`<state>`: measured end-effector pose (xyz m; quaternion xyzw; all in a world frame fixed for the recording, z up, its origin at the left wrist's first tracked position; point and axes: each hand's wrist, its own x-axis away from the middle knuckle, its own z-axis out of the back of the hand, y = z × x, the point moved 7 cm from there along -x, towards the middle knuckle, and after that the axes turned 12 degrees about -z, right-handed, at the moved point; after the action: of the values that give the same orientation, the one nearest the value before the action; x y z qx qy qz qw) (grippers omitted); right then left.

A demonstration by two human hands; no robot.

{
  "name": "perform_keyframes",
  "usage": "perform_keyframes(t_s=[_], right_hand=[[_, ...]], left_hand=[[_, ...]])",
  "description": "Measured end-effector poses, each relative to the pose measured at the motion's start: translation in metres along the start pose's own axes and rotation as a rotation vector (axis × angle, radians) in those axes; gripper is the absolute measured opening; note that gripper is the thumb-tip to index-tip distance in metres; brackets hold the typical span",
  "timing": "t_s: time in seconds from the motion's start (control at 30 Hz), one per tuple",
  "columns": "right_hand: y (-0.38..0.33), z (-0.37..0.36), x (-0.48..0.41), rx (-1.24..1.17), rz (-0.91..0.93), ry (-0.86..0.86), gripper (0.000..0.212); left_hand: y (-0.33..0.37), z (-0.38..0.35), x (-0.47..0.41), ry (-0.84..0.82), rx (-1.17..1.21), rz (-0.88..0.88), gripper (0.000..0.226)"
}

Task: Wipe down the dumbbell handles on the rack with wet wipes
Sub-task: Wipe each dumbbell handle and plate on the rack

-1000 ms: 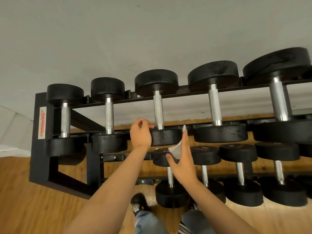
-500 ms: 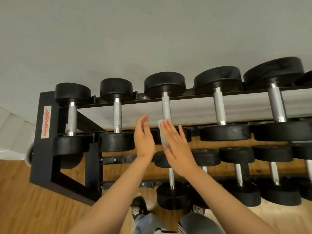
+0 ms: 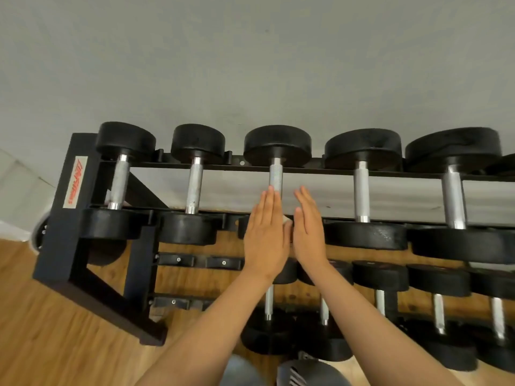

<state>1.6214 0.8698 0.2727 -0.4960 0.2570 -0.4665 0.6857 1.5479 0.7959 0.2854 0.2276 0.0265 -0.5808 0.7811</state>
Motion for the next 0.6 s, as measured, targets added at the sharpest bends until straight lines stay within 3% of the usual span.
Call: perform_keyframes(t_s=[0.23,0.33,0.43,0.6], right_hand=[[-0.001,-0.014,-0.017,0.02,-0.034,0.085,0.039],[-0.003,-0.013,-0.018,0.037,-0.011,0.082,0.052],[-0.005,-0.013,-0.019,0.049,-0.014,0.07,0.058],[-0.006,-0.013,-0.019,0.074,-0.055,0.064,0.049]], left_hand=[[-0.013,-0.003,0.024,-0.03,0.126,0.131,0.067],[-0.029,0.0,0.005,-0.016,0.236,0.195,0.072],[-0.025,0.001,0.016,0.04,0.313,0.228,0.062],[-0.042,-0.003,0.017,0.019,0.433,0.258,0.057]])
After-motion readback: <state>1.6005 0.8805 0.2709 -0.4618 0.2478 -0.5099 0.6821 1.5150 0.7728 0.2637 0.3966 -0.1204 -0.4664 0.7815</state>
